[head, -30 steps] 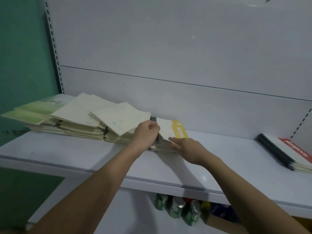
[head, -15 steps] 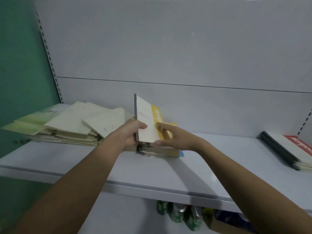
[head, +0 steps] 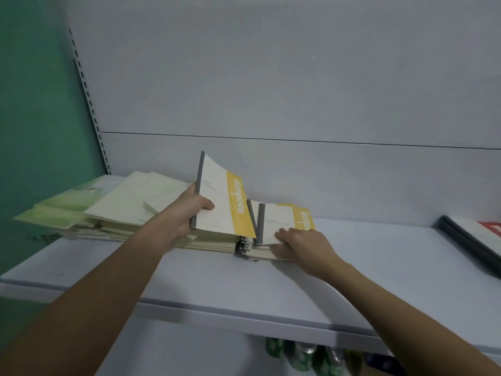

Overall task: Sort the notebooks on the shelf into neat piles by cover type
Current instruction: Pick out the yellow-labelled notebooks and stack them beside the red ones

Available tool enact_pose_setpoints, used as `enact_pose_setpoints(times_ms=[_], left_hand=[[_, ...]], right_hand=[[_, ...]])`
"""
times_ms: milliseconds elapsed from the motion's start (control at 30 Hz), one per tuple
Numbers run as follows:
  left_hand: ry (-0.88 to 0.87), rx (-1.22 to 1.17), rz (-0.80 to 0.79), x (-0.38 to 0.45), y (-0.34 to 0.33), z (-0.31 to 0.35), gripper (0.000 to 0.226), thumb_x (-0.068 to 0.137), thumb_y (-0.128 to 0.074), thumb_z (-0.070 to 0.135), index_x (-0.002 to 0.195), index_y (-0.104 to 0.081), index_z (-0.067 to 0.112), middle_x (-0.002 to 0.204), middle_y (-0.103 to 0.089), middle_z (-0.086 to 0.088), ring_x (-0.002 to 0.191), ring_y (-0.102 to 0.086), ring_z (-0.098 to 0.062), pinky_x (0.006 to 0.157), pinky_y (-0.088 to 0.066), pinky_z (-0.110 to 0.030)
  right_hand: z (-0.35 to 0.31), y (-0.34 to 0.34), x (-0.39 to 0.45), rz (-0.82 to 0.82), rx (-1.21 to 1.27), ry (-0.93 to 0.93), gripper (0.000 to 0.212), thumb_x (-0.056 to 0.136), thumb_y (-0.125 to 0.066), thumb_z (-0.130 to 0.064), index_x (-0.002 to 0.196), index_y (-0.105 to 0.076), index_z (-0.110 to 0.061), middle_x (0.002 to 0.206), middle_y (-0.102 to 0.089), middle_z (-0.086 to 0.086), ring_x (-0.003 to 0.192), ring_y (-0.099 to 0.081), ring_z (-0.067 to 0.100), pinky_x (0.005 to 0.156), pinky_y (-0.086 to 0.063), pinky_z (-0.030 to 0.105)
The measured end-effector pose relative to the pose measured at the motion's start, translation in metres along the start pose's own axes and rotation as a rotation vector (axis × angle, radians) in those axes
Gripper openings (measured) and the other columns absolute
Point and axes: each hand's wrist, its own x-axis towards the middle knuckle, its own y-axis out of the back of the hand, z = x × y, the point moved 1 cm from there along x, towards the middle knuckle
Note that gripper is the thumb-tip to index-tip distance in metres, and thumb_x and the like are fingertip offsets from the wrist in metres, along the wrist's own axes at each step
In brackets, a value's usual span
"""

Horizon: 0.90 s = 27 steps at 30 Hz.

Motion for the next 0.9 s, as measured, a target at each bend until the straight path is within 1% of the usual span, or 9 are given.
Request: enact_pose_setpoints(times_ms=[200,300,367,467,533,600,700,800,900], left_hand=[[0.03,0.041,-0.066,-0.002,0.014,-0.007,0.047,0.093,-0.043,-0.005,0.128,-0.046,0.027,0.118,-0.062,-0.008,0.097,-0.061,-0.028,0.05,-0.048,-0.026],[0.04,-0.013,-0.106,0.001,0.014,-0.005,0.041,0.092,-0.042,-0.005,0.118,-0.051,0.025,0.114,-0.065,-0.008,0.094,-0.063,-0.025,0.066,-0.053,-0.033],[0.076,-0.034,-0.118,-0.001,0.008,-0.003,0.038,0.092,-0.041,-0.004,0.114,-0.051,0.025,0.104,-0.064,-0.006,0.087,-0.061,-0.022,0.056,-0.055,-0.032],[0.106,-0.13,-0.14,0.001,-0.009,-0.005,0.037,0.095,-0.044,0.002,0.125,-0.048,0.022,0.111,-0.062,-0.009,0.09,-0.061,-0.024,0.055,-0.056,-0.034],[0.156,-0.231,-0.163,-0.001,-0.022,-0.007,0.027,0.098,-0.051,0.016,0.125,-0.052,0.018,0.107,-0.065,-0.011,0.091,-0.063,-0.026,0.062,-0.056,-0.039],[0.218,-0.327,-0.204,-0.004,-0.032,-0.009,0.026,0.096,-0.058,0.029,0.117,-0.06,0.013,0.1,-0.068,-0.013,0.087,-0.066,-0.028,0.061,-0.056,-0.038],[0.212,-0.373,-0.198,-0.006,-0.033,-0.013,0.023,0.098,-0.053,0.016,0.12,-0.057,0.01,0.094,-0.068,-0.013,0.078,-0.066,-0.026,0.052,-0.056,-0.034],[0.122,-0.313,-0.107,0.001,-0.017,-0.016,0.039,0.094,-0.048,-0.006,0.129,-0.049,0.012,0.112,-0.066,-0.015,0.086,-0.065,-0.027,0.062,-0.054,-0.038],[0.068,-0.313,-0.053,0.003,0.002,-0.008,0.045,0.094,-0.047,-0.009,0.132,-0.047,0.015,0.122,-0.062,-0.013,0.088,-0.064,-0.024,0.062,-0.052,-0.035]], right_hand=[[-0.002,0.001,0.006,0.044,0.1,-0.166,0.042,0.089,-0.051,-0.061,0.103,-0.069,-0.025,0.091,-0.069,0.003,0.086,-0.059,0.032,0.073,-0.048,0.034],[0.005,0.017,0.005,0.001,0.452,-0.271,0.02,0.094,-0.052,-0.048,0.092,-0.07,-0.039,0.089,-0.068,-0.006,0.088,-0.061,0.025,0.075,-0.047,0.032],[0.008,0.032,0.006,0.151,0.529,-0.313,0.033,0.101,-0.044,-0.034,0.07,-0.054,-0.036,0.072,-0.058,-0.006,0.075,-0.055,0.023,0.064,-0.04,0.032],[-0.008,0.05,0.011,0.419,0.544,-0.351,0.03,0.103,-0.04,-0.026,0.077,-0.055,-0.021,0.064,-0.051,-0.007,0.067,-0.05,0.023,0.059,-0.034,0.033],[-0.029,0.05,0.015,0.429,0.491,-0.286,0.024,0.102,-0.042,-0.026,0.106,-0.065,-0.023,0.077,-0.063,-0.008,0.073,-0.056,0.021,0.062,-0.04,0.03],[-0.055,0.045,0.015,0.336,0.418,-0.166,0.032,0.101,-0.044,-0.029,0.13,-0.058,-0.031,0.109,-0.07,-0.002,0.095,-0.062,0.024,0.076,-0.047,0.033],[-0.078,0.037,0.019,0.194,0.403,-0.009,0.041,0.101,-0.043,-0.035,0.141,-0.045,-0.027,0.134,-0.056,-0.004,0.122,-0.05,0.021,0.095,-0.042,0.034],[-0.073,0.033,0.022,-0.038,0.561,0.012,0.063,0.097,-0.051,-0.044,0.151,-0.028,-0.022,0.156,-0.028,-0.008,0.143,-0.017,0.007,0.111,-0.017,0.019],[-0.051,0.034,0.025,0.071,0.729,-0.19,0.074,0.091,-0.058,-0.05,0.151,-0.024,-0.023,0.155,-0.025,-0.01,0.146,-0.011,0.006,0.113,-0.014,0.022]])
